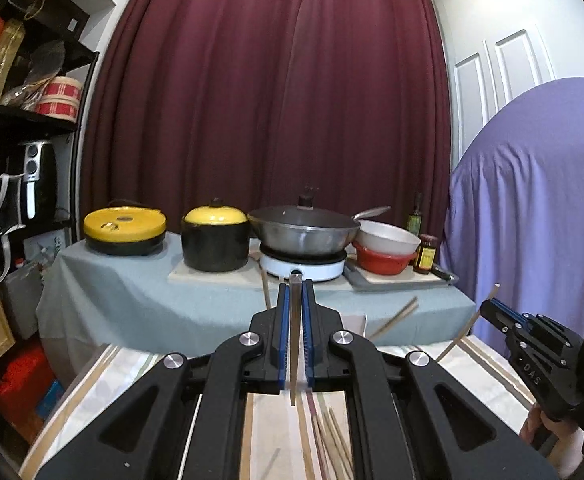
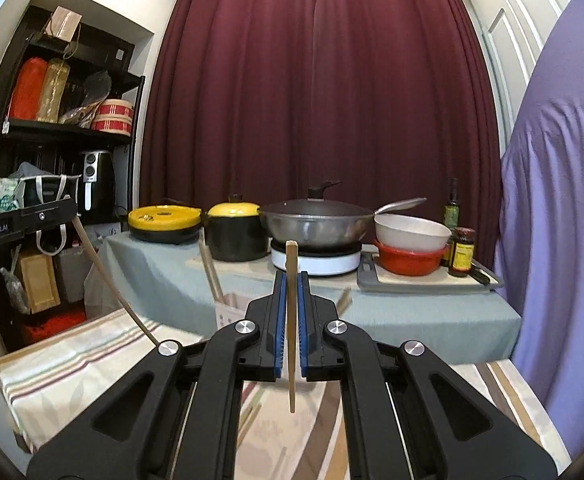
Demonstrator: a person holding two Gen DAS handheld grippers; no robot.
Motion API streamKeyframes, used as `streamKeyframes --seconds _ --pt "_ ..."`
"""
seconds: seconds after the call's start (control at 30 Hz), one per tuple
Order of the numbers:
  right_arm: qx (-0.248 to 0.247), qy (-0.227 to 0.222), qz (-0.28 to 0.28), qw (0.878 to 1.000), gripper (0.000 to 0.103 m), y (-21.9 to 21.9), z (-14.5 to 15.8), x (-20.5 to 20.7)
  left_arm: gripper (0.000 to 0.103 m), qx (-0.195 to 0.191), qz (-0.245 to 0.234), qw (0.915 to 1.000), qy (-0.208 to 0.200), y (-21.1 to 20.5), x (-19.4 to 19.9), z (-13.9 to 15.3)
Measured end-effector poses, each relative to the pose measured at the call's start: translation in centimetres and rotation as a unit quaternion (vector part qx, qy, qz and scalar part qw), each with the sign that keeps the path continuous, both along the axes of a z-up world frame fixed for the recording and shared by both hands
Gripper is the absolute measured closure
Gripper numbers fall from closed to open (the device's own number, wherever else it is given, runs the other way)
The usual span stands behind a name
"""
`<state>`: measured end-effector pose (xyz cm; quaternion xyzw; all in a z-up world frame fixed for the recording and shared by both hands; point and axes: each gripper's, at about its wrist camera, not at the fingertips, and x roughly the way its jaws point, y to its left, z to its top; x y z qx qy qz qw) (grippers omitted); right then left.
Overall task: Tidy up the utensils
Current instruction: 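Lift and carry both held chopsticks over the white holder with both tools, then open both tools to drop the chopsticks into the white holder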
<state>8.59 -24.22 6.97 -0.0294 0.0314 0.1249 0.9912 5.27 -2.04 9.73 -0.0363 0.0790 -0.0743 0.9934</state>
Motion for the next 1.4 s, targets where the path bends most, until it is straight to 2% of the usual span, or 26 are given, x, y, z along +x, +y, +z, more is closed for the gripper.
streamKeyframes --seconds 0.33,0.53,0.87,1.1,1.33,1.4 --pt "0.009 -0.029 0.008 1.000 0.097 0.6 3.5 6.6 0.096 0.005 -0.002 0.9991 -0.041 -0.6 5.6 3.3" --pt "0.011 -0.034 0.008 0.999 0.097 0.9 4.2 9.8 0.096 0.000 0.007 0.9991 -0.041 -0.6 9.5 4.1" --pt "0.007 0.014 0.003 1.000 0.097 1.3 1.2 15.1 0.096 0.012 0.003 0.9999 0.012 -1.2 13.9 0.6" --pt "0.001 0.052 -0.001 0.999 0.097 1.6 -1.6 17.4 0.096 0.019 0.000 0.9989 0.042 -2.0 16.1 -1.8" --pt "-0.005 0.070 -0.004 0.997 0.097 2.0 -3.3 18.7 0.096 0.026 -0.006 0.9974 0.067 -2.5 17.9 -3.9" --pt "-0.005 0.070 -0.007 0.997 0.094 2.1 -3.5 18.7 0.095 0.024 -0.006 0.9973 0.069 -2.5 18.0 -4.2"
